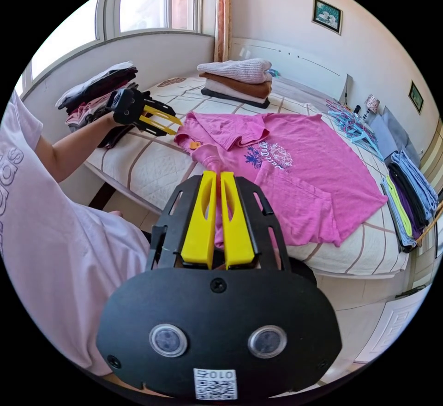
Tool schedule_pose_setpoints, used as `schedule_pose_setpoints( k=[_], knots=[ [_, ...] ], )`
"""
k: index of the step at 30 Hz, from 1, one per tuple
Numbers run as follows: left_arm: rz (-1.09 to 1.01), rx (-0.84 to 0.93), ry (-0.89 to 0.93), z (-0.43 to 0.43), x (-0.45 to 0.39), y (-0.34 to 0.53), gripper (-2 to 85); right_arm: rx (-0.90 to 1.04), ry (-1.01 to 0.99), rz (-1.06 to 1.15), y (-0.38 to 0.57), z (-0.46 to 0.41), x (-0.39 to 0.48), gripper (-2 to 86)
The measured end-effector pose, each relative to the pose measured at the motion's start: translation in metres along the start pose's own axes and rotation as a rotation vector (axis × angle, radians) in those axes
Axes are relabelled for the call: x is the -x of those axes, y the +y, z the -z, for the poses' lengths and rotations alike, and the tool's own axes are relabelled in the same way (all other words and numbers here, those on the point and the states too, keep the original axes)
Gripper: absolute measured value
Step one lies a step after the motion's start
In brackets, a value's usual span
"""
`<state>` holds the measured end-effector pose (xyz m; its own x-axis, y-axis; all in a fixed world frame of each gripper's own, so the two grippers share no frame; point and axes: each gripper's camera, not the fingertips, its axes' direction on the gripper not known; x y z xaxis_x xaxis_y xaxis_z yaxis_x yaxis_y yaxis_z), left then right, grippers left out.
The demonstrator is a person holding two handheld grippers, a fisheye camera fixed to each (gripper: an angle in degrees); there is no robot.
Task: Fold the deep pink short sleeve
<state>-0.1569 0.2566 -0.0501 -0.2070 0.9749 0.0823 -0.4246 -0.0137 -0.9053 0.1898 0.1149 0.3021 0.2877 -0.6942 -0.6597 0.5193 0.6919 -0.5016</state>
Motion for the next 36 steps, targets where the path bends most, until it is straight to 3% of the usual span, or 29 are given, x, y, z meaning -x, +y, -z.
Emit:
schedule_pose_setpoints(
  k=[8,15,24,32,36],
  knots=[
    [-0.038,-0.050,0.036,-0.023,-0.020,-0.019,2.2,0.015,0.000,0.001,-0.015,0.020,0.004,1.1],
    [-0.061,0.016,0.103,-0.029,-0.010,-0.024,-0.1,0.087,0.009,0.069,-0.024,0.036,0.027,1.2],
    [-0.251,0.118,0.121,-0.020,-0.023,-0.059,-0.3,0.162,0.002,0.174,-0.037,0.089,0.059,2.5],
    [-0.273,0.162,0.244,-0.027,-0.034,-0.078,-0.3,0.254,-0.163,0.115,-0.034,0.096,0.065,3.0],
    [-0.283,0.191,0.283,-0.043,0.003,-0.106,-0.3,0.223,-0.267,0.040,-0.047,0.109,0.039,3.3]
  ],
)
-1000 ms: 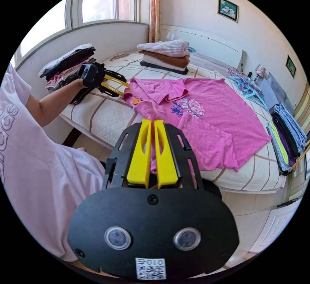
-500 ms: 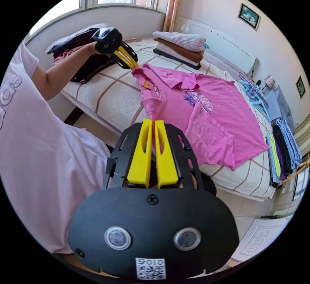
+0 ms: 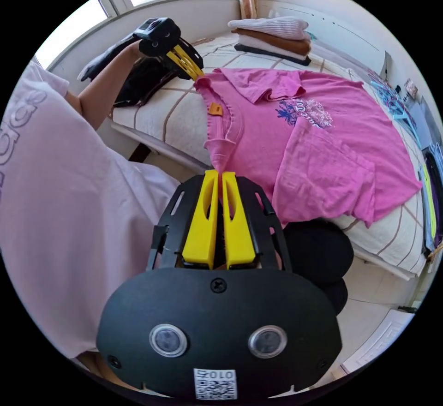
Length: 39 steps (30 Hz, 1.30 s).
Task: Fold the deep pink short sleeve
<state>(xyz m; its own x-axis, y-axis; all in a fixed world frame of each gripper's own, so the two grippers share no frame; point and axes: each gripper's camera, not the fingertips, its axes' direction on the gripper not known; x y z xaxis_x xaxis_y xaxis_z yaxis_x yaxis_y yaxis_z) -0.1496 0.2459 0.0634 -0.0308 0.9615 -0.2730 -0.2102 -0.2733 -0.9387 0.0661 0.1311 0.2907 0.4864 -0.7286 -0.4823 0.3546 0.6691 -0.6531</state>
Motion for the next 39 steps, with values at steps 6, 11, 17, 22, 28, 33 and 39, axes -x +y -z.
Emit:
schedule_pose_setpoints(
  k=[6,11,17,22,28,33,39],
  knots=[
    [-0.054,-0.108,-0.189,0.085,0.174,-0.054,-0.3,-0.071,0.148,-0.056,-0.040,0.119,-0.076,3.5],
    [-0.170,-0.041,-0.208,0.073,0.332,-0.170,-0.3,-0.080,0.263,-0.222,-0.082,0.209,-0.217,3.5],
    [-0.190,0.142,0.041,-0.072,0.450,-0.313,-0.2,0.028,0.026,-0.442,-0.101,0.147,-0.388,3.4],
    [-0.090,0.135,0.135,-0.138,0.483,-0.343,-0.1,0.052,0.027,-0.451,-0.110,0.104,-0.412,3.5],
    [0.126,0.045,0.190,-0.137,0.518,-0.315,1.6,0.000,-0.025,-0.499,-0.105,0.088,-0.413,3.6],
    [0.433,-0.280,0.159,-0.073,0.542,-0.210,4.4,-0.247,0.118,-0.618,-0.064,0.144,-0.365,7.2],
    [0.823,-0.532,-0.067,0.015,0.459,-0.002,6.9,-0.395,0.315,-0.587,0.024,0.196,-0.203,9.0]
  ],
)
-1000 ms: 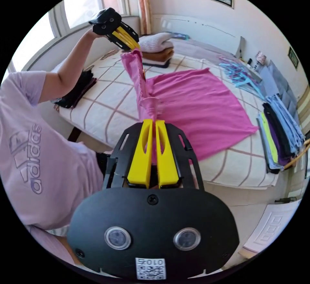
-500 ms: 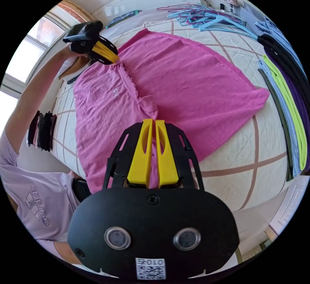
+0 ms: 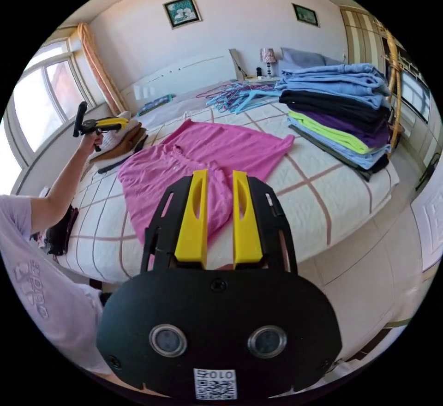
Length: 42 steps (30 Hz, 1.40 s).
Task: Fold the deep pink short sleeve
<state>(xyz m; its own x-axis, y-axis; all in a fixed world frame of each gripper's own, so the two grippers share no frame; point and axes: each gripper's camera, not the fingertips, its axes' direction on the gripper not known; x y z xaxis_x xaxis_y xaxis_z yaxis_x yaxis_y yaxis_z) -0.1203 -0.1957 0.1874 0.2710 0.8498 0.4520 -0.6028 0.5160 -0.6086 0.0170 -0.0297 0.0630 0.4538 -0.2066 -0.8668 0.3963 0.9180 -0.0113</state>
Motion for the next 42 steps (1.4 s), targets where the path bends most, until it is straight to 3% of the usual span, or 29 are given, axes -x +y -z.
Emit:
schedule_pose_setpoints(
  k=[4,7,17,24,32,37,42],
  knots=[
    [-0.048,0.207,0.078,-0.023,-0.014,0.096,8.3,0.135,-0.004,0.024,0.094,-0.004,0.064,9.6],
    [-0.024,0.141,0.129,-0.030,-0.020,0.132,9.5,0.194,0.059,0.054,0.129,-0.019,0.104,10.0],
    [-0.113,0.211,0.257,-0.055,-0.017,0.118,10.1,0.194,0.108,0.090,0.130,-0.055,0.158,9.0],
    [-0.070,0.183,0.294,-0.052,-0.009,0.101,6.3,0.262,0.159,0.120,0.122,-0.086,0.169,6.4],
    [-0.159,0.189,0.330,-0.030,0.008,0.080,1.1,0.246,0.059,0.129,0.119,-0.024,0.142,4.8],
    [-0.261,0.288,0.397,-0.015,0.013,0.060,0.2,0.227,-0.017,0.117,0.118,0.014,0.109,4.4],
    [-0.121,0.350,0.491,-0.044,0.024,0.066,0.1,0.349,-0.089,0.059,0.134,-0.027,0.076,4.4]
  ],
)
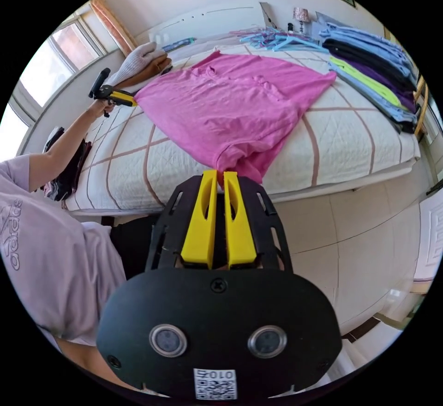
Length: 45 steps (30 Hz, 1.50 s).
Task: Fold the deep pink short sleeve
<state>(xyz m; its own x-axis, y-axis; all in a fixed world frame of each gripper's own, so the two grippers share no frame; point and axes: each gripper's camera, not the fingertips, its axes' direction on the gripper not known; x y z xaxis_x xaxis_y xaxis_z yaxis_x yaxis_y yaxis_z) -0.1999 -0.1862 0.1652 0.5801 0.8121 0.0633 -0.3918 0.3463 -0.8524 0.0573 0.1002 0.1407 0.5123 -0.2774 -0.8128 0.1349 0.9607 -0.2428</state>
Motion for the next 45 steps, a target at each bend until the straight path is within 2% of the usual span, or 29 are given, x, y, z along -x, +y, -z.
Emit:
schedule_pose_setpoints(
  k=[5,11,17,21,27,32,34,37,40,45],
  knots=[
    [0.132,-0.086,0.054,0.000,0.013,0.011,0.7,-0.042,-0.066,-0.031,0.013,0.003,-0.011,4.7],
    [0.136,-0.078,-0.104,0.039,-0.003,0.014,3.7,-0.080,0.028,0.008,0.032,0.045,0.000,7.1],
    [0.057,-0.104,-0.320,0.063,-0.030,-0.037,5.4,-0.182,0.135,0.124,0.011,0.068,0.045,7.0],
    [-0.011,-0.131,-0.301,0.047,-0.039,-0.081,6.1,-0.208,0.181,0.161,-0.010,0.064,0.064,6.6],
    [0.128,-0.051,-0.183,0.004,0.001,-0.113,6.7,-0.179,0.143,0.183,-0.034,0.057,0.062,6.4],
    [0.189,-0.057,-0.096,0.012,0.021,-0.119,7.1,0.019,0.025,0.138,-0.048,0.024,0.023,6.1],
    [0.175,-0.162,-0.174,0.055,0.017,-0.128,7.7,-0.076,0.004,0.130,-0.050,0.049,0.012,5.6],
    [0.193,-0.321,-0.281,0.106,0.033,-0.156,8.3,-0.250,0.082,0.057,-0.072,0.099,-0.026,5.1],
    [0.259,-0.359,-0.271,0.114,0.092,-0.216,9.7,-0.279,0.155,-0.053,-0.131,0.123,-0.089,5.9],
    [0.427,-0.274,-0.221,0.069,0.203,-0.311,12.0,-0.304,0.153,-0.279,-0.231,0.127,-0.188,10.1]
  ],
)
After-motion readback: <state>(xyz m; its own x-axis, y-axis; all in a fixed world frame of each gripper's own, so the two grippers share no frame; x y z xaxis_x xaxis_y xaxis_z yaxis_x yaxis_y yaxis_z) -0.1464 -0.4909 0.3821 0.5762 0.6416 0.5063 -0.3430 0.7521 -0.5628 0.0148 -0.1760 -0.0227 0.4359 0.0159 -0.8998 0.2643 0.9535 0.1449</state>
